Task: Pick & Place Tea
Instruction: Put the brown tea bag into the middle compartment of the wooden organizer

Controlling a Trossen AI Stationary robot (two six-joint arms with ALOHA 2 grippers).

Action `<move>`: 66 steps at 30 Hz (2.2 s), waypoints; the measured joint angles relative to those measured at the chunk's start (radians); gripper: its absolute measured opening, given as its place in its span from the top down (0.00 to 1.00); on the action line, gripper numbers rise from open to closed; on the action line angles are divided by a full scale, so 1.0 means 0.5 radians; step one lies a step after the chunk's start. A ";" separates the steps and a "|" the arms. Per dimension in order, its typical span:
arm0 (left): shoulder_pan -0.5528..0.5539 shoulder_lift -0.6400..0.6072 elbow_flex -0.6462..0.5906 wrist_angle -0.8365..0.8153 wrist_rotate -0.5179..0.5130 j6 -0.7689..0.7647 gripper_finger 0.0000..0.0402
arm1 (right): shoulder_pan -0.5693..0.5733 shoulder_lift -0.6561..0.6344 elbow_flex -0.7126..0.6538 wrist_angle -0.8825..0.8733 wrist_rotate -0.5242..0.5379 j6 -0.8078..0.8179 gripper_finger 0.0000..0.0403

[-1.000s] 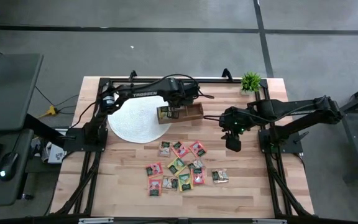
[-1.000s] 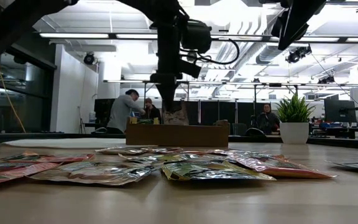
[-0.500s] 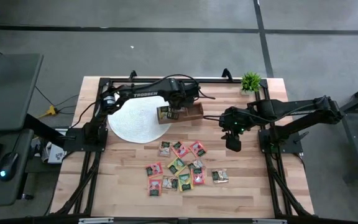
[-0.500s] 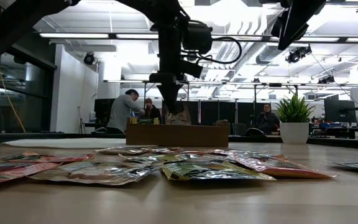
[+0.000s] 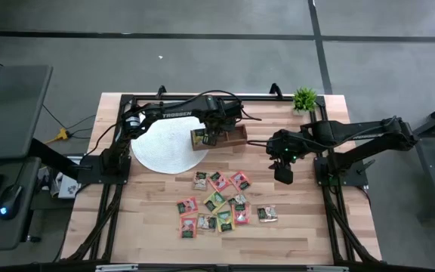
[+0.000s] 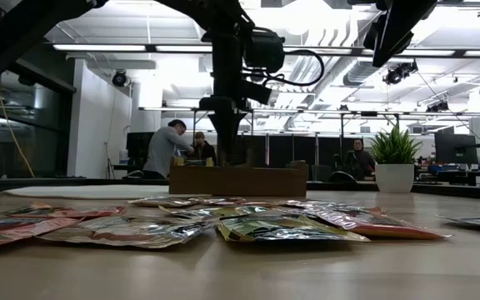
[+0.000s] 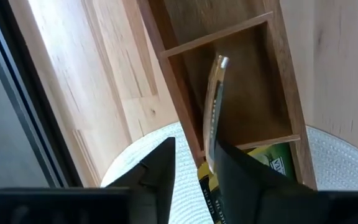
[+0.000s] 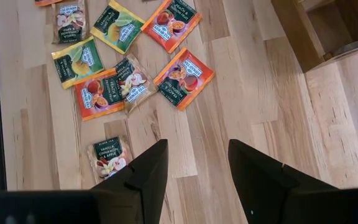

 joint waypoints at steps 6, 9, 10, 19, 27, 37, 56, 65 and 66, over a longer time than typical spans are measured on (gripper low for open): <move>0.001 -0.079 -0.003 -0.036 -0.113 -0.045 0.70 | 0.000 0.000 0.000 0.006 0.000 -0.001 0.59; 0.002 -0.106 0.006 0.024 -0.211 -0.113 0.70 | 0.000 0.000 0.000 0.020 0.000 -0.007 0.59; 0.010 -0.110 0.004 0.011 -0.231 -0.152 0.70 | 0.000 0.000 0.000 0.026 0.000 -0.009 0.59; 0.057 -0.192 -0.003 -0.017 -0.018 -0.186 0.70 | 0.000 0.000 0.000 0.058 -0.003 -0.015 0.59; -0.083 -0.199 -0.001 -0.079 0.154 -0.073 0.70 | 0.000 0.000 0.000 0.059 -0.002 -0.016 0.59; -0.228 -0.183 -0.001 -0.062 0.304 -0.038 0.93 | 0.000 0.000 0.000 0.060 -0.002 -0.017 0.59; -0.233 0.077 -0.003 0.024 0.273 0.057 1.00 | 0.000 0.000 0.001 0.090 -0.002 -0.004 0.59; -0.191 0.100 0.000 0.111 0.015 -0.050 1.00 | 0.000 0.000 0.001 0.091 0.000 0.002 0.59; -0.175 0.100 -0.001 0.110 0.011 -0.052 1.00 | 0.000 0.000 0.001 0.091 0.000 0.002 0.59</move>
